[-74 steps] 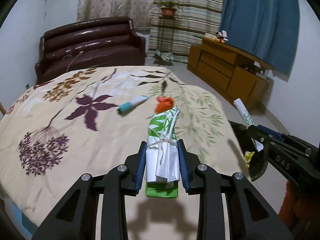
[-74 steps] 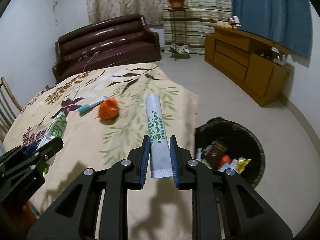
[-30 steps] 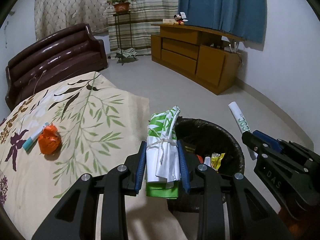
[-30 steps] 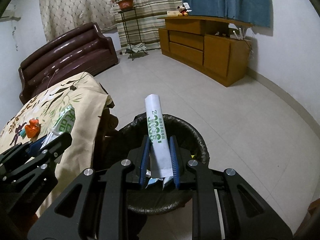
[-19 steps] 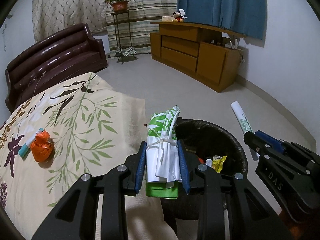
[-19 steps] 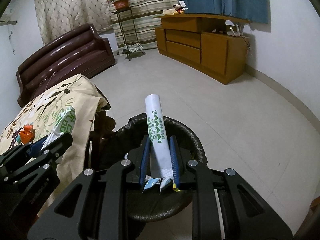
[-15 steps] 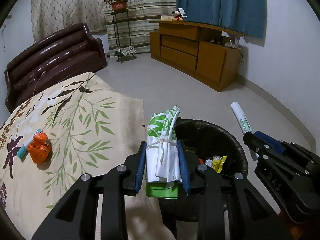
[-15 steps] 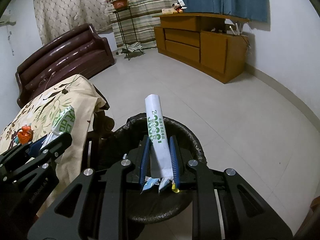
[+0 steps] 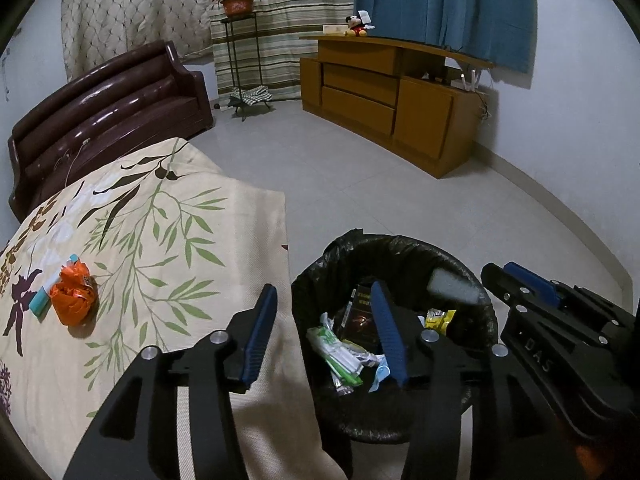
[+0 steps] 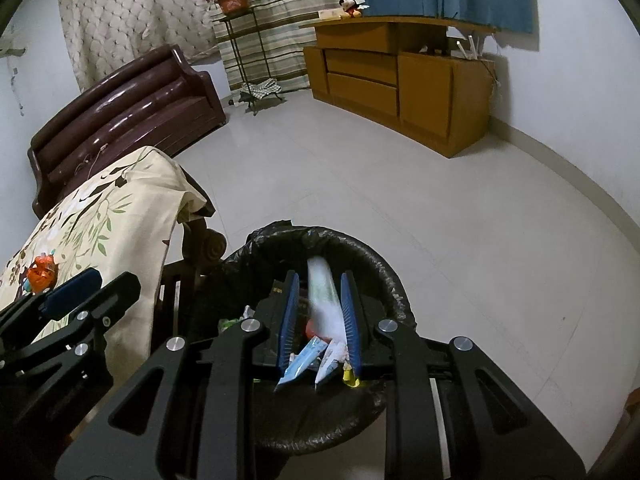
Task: Collect trash
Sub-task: 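Open both grippers to drop the white tube and green-white packet into the bin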
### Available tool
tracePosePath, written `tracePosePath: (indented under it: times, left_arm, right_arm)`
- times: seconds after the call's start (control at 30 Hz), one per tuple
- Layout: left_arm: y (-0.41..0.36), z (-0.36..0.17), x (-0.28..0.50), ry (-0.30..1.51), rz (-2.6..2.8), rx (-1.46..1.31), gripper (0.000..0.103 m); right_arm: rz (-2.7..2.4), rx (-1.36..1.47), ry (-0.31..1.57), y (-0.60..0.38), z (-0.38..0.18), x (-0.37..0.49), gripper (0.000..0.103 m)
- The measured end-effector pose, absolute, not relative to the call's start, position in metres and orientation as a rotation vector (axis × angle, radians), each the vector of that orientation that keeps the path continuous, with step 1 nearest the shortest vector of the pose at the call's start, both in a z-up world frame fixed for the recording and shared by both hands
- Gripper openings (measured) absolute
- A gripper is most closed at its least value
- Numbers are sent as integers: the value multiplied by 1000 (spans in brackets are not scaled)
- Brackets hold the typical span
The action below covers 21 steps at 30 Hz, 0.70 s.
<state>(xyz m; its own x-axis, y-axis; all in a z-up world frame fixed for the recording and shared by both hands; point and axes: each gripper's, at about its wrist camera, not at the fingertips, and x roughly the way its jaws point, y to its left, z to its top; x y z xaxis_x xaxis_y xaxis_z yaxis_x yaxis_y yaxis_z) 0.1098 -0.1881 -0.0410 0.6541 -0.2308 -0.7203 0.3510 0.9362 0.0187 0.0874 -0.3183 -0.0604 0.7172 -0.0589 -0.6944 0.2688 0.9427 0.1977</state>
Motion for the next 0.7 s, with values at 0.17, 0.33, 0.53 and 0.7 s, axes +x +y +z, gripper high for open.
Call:
tracePosePath:
  times: [0.17,0.33,0.53,0.7]
  left_arm:
    - [-187,-40,110,792,-330,156,56]
    - [-185,-40,111,792,-332,147,59]
    - [-183,-36,109,782,-334,144,63]
    - [-176,-30,106,764,-333,136,64]
  right_arm:
    - [-200,309,745,-322,-60,86,36]
    - [-213,315,743,-324,-61,85,45]
    - [-227,321,738,-324,-59,82,52]
    - [-231,315,740,-321,-56,80,56]
